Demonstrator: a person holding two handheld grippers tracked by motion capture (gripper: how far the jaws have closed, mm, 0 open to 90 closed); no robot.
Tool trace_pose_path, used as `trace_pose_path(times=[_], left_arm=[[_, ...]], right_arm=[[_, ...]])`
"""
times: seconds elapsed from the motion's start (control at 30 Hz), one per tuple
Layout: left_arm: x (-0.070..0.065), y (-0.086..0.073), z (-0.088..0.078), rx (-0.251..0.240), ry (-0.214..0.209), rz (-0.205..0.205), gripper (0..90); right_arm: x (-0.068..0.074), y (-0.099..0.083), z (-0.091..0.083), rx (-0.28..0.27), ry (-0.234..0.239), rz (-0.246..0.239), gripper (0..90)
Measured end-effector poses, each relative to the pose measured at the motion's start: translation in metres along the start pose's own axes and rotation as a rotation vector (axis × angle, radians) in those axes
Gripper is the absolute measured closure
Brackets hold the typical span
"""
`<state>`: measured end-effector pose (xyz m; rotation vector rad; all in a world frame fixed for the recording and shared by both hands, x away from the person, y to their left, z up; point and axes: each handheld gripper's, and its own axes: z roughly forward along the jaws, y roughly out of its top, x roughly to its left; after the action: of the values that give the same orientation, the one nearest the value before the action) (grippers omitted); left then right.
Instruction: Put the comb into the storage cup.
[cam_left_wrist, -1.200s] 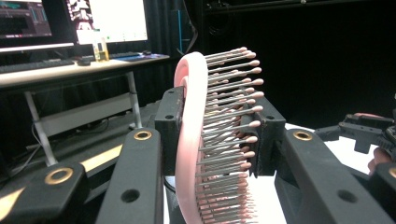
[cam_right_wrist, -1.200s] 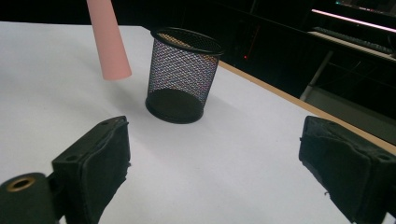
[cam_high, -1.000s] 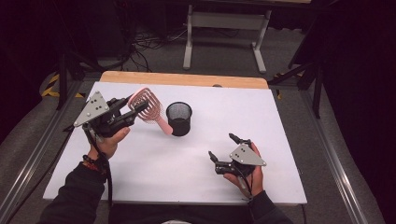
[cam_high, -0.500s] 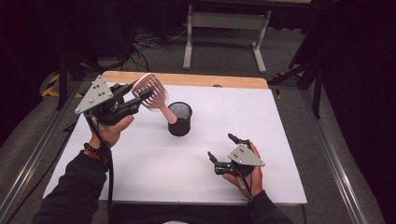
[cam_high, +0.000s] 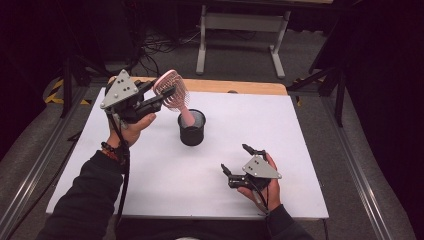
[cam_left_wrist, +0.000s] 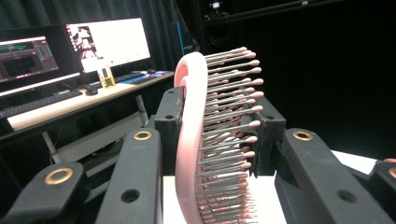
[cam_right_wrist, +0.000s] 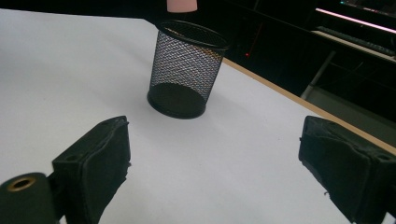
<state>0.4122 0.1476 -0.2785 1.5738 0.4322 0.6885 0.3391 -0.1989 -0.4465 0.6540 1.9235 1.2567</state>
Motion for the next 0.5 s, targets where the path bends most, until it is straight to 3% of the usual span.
trace_pose_path(times=[0.33, 0.5], left_arm=[[0.001, -0.009, 0.022, 0.044, 0.013, 0.000, 63.8], [0.001, -0.018, 0.033, 0.055, 0.039, 0.003, 63.8]], right_arm=[[-0.001, 0.000, 0.000, -0.007, -0.003, -0.002, 10.1], [0.000, 0.000, 0.001, -0.003, 0.000, -0.006, 10.1]])
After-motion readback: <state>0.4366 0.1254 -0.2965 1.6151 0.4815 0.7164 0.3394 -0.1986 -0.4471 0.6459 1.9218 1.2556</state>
